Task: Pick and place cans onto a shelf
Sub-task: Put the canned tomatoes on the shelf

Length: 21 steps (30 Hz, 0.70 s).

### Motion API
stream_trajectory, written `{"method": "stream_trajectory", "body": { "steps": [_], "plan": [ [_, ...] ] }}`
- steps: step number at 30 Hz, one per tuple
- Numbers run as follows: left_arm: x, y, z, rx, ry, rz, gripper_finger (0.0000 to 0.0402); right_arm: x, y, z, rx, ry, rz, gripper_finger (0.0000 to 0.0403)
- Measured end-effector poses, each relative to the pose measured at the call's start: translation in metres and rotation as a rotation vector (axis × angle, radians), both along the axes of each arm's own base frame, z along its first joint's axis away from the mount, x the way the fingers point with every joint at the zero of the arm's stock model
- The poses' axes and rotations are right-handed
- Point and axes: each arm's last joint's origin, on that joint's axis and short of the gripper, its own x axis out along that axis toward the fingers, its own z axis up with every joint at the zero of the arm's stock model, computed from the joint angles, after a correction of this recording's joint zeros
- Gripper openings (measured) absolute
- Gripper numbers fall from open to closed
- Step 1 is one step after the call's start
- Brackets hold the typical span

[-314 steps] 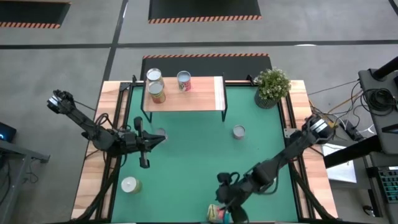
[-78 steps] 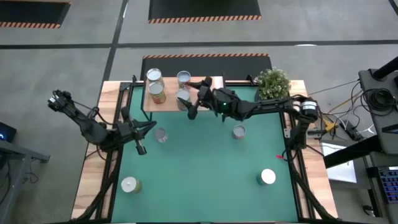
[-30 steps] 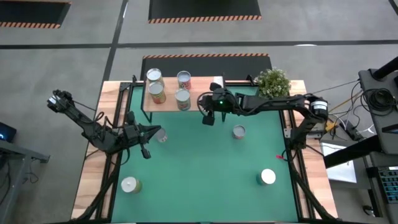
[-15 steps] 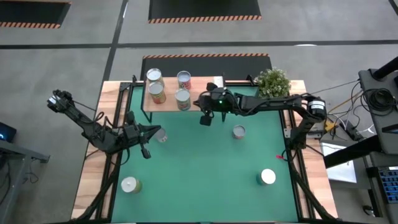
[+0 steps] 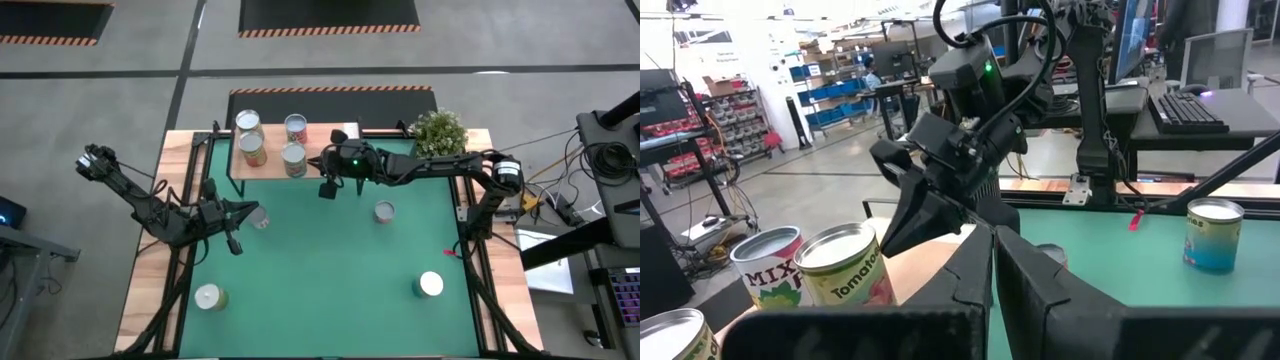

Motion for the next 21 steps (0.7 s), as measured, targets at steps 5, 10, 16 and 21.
{"method": "stream_trajectory", "body": {
  "steps": [5, 10, 16, 21],
  "plan": [
    [0.0, 0.0, 0.0, 0.0, 0.0, 0.0, 0.0, -0.0004, 0.0001, -0.0008, -0.01, 0.014, 0.004, 0.0012],
    [0.0, 0.0, 0.0, 0.0, 0.0, 0.0, 0.0, -0.0001, 0.0, -0.0001, -0.011, 0.006, 0.004, 0.0012],
    [0.0, 0.0, -0.0001, 0.0, 0.0, 0.0, 0.0, 0.0034, -0.0008, -0.0028, -0.015, -0.012, 0.004, 0.0012],
    [0.0, 0.0, -0.0001, 0.0, 0.001, 0.0, 0.0, 0.0076, -0.0018, -0.009, -0.017, -0.013, 0.006, 0.0012]
  ]
}}
